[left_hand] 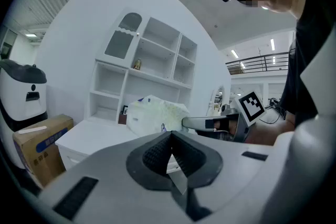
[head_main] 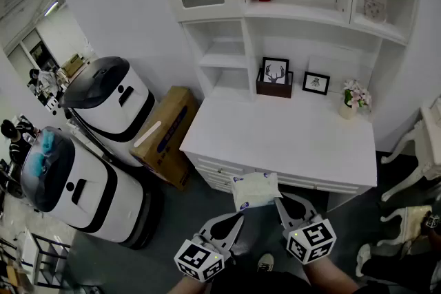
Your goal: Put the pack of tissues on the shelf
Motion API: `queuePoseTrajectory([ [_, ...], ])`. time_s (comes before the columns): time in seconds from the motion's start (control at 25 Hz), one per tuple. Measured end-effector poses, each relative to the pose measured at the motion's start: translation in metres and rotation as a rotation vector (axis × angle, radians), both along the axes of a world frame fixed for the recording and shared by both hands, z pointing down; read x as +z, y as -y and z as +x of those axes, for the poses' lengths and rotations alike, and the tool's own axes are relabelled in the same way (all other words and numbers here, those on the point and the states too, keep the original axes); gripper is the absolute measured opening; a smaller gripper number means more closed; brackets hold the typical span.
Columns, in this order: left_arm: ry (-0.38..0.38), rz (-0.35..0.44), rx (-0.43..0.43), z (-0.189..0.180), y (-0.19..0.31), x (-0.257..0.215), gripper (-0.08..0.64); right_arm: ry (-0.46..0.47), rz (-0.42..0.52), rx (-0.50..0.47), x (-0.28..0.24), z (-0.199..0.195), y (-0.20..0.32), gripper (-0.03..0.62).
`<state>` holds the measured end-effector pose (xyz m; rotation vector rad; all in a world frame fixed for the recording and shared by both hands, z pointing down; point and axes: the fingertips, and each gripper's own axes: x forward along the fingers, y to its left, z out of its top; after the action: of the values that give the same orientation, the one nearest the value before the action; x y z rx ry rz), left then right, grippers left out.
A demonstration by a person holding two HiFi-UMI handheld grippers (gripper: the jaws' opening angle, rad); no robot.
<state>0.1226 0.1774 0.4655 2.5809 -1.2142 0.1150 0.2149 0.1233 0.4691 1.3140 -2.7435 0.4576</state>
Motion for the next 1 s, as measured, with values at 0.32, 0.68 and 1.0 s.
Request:
queuePoseTrajectory([
  [0.32, -0.007, 0.005, -0.016, -0.008, -0.006, -0.002, 0.003, -0.001, 0.003, 0.002, -0.003, -0.004, -0.003, 0.008],
  [0.68, -0.007, 0.007, -0.032, -0.018, -0.01, -0.003, 0.003, 0.004, 0.015, -0.003, -0.006, -0.01, -0.004, 0.008],
  [1.0, -0.017, -0.005, -0.028, -0.023, -0.004, -0.002, 0.003, -0.003, 0.007, 0.01, -0.005, -0.012, 0.005, 0.008],
])
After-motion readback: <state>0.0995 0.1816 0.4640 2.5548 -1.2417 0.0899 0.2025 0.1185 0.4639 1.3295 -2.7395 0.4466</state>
